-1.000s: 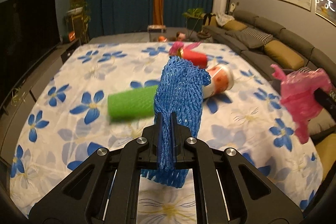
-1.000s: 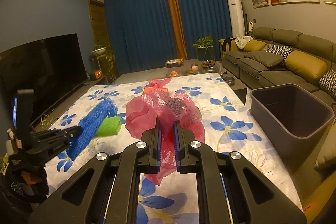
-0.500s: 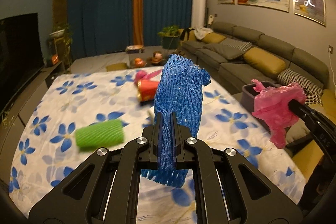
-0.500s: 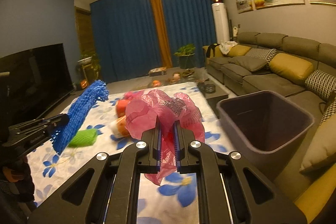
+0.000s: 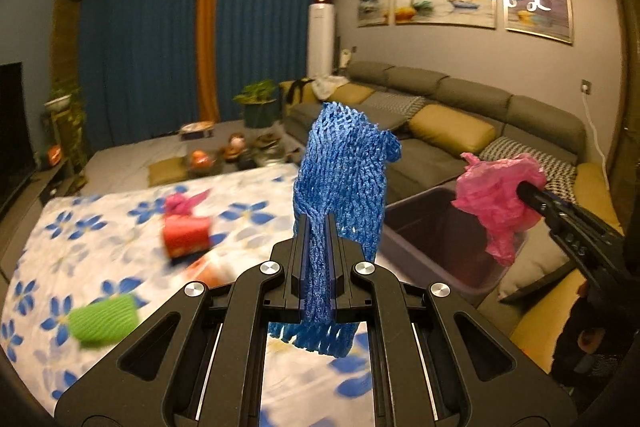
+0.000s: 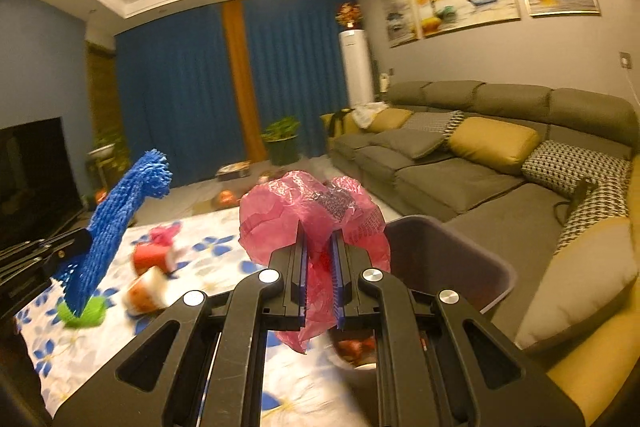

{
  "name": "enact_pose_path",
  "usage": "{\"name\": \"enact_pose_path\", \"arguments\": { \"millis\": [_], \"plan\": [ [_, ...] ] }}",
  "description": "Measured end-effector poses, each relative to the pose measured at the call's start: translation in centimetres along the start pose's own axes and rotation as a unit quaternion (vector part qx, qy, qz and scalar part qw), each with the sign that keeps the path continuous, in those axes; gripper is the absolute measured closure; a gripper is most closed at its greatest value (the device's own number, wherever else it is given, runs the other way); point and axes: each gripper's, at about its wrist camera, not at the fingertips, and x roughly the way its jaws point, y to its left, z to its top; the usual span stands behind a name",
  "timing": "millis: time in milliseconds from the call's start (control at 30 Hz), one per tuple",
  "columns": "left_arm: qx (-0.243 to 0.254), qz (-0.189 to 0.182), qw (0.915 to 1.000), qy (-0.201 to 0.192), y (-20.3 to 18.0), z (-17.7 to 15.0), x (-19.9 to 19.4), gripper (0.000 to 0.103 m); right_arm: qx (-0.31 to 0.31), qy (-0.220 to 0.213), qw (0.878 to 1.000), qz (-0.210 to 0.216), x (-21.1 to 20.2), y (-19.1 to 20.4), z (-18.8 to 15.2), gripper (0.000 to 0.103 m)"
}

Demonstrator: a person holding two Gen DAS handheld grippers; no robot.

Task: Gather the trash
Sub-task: 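Carry the blue net and pink bag over the grey bin and open both grippers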

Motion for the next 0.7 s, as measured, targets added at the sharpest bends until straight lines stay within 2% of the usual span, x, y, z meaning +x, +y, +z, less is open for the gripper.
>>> {"name": "enact_pose_path", "arguments": {
  "millis": [267,700],
  "plan": [
    [0.024,-0.051,0.9984,-0.007,-5.5,1.3,3.9,0.096,0.011,0.0,0.999,-0.033,1.3,-3.2,0.4,0.092],
    [0.035,-0.091,0.9951,0.013,-9.2,0.9,9.3,0.096,0.024,0.005,0.998,-0.052,2.9,-5.4,0.3,0.092]
  ]
}}
